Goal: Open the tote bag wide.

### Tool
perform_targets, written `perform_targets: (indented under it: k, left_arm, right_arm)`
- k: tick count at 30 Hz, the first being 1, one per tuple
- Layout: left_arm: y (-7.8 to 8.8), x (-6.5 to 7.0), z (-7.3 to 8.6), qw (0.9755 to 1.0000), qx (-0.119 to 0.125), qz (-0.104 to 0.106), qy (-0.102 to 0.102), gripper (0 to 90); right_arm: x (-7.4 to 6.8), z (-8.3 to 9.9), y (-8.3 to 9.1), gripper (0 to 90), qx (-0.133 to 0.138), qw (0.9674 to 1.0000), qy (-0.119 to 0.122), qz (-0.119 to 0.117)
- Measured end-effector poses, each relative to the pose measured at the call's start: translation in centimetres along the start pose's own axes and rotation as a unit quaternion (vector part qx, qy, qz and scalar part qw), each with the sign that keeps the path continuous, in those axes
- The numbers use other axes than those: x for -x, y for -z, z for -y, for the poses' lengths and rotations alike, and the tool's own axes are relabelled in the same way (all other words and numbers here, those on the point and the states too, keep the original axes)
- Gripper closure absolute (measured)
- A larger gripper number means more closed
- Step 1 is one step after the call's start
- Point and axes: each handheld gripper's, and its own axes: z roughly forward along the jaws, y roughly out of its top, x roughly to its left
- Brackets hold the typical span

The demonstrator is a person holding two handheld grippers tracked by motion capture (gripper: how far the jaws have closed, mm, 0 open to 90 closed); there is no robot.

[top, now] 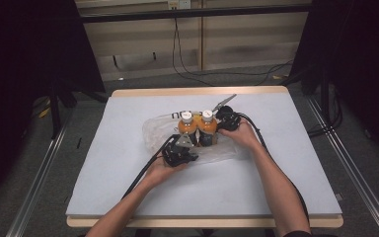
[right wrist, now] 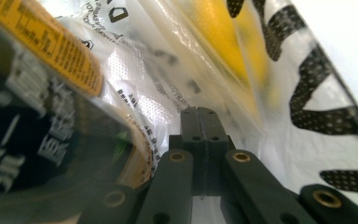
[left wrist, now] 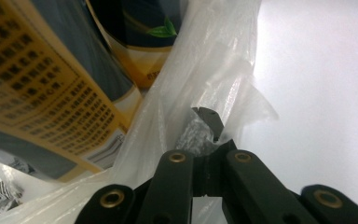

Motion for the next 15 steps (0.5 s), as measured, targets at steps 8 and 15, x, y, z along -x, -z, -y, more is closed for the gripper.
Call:
perform_targets:
  k: [8, 15]
  left_arm:
    - [0.8, 1.1, 0.6, 0.9995, -0.005, 0.030, -0.008, 90.0]
    - [1.7, 3.1, 1.2, 0.9984, -0.010, 0.049, -0.028, 90.0]
  right_arm:
    - [0.4, -0.7, -0.4, 90.0, -0.003, 0.9991, -0.029, 0.031]
    - [0.7, -1.5, -0.9, 90.0, -0.005, 0.9976, -0.028, 0.064]
